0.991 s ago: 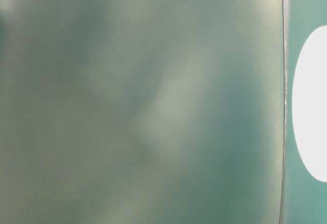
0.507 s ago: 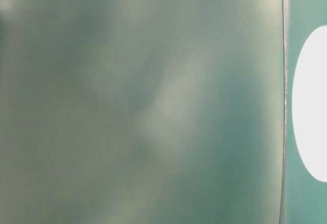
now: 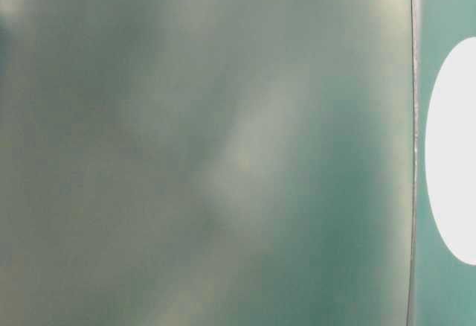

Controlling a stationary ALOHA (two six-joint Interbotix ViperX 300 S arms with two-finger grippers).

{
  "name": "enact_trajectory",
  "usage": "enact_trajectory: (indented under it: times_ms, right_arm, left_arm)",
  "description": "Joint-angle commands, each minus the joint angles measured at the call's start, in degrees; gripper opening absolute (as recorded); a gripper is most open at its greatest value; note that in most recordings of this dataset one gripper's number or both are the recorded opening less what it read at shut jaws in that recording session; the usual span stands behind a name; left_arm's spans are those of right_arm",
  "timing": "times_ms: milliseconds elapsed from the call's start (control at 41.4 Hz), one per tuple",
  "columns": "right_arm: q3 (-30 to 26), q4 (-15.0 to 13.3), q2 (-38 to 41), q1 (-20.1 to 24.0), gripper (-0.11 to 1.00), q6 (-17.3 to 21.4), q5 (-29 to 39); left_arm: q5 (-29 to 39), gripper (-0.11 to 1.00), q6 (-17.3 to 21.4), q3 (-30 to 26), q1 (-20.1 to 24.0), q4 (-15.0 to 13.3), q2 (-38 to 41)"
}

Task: Scoop the yellow hexagonal prism block from the bowl with a spoon using the right arm.
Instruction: 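Lift the pink spoon off the rest with the right gripper, then move the spoon over the white bowl and lower it inside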

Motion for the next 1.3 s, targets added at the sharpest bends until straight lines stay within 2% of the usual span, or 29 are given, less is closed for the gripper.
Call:
enact_trajectory:
  times_ms: [0,193,459,676,894,1087,1281]
  right_arm:
    - [-0.53,0.00,-0.97,-0.09,0.24,-0.09,-0.18]
    - [-1.85,0.00,-3.52,-0.09,0.24,-0.09,1.32]
    - [-5.27,0.09,-14.33,-1.49,0.24,-0.79,13.97]
    - [-9.40,-0.35,-24.61,-7.73,0.24,-1.58,27.69]
    - [-15.21,-0.88,-32.08,-14.77,0.24,-5.45,41.48]
    - [-20.74,-0.97,-33.49,-19.60,0.24,-8.79,53.44]
    - [-25.84,-0.88,-31.99,-24.17,0.24,-9.14,62.84]
  left_arm:
    - [-0.26,0.03,-0.09,-1.49,0.09,0.09,0.26]
    - [-0.26,0.03,-0.09,-1.49,0.09,0.09,0.26]
    - [-0.26,0.03,-0.09,-1.41,0.09,0.09,0.79]
    - [-0.26,0.03,-0.09,-1.41,0.09,0.09,0.79]
    - [-0.62,0.03,-0.18,-1.41,0.09,0.09,0.88]
    - [-0.70,0.03,-0.18,-1.41,0.09,0.09,0.70]
    - [-0.62,0.03,-0.18,-1.41,0.09,0.09,0.62]
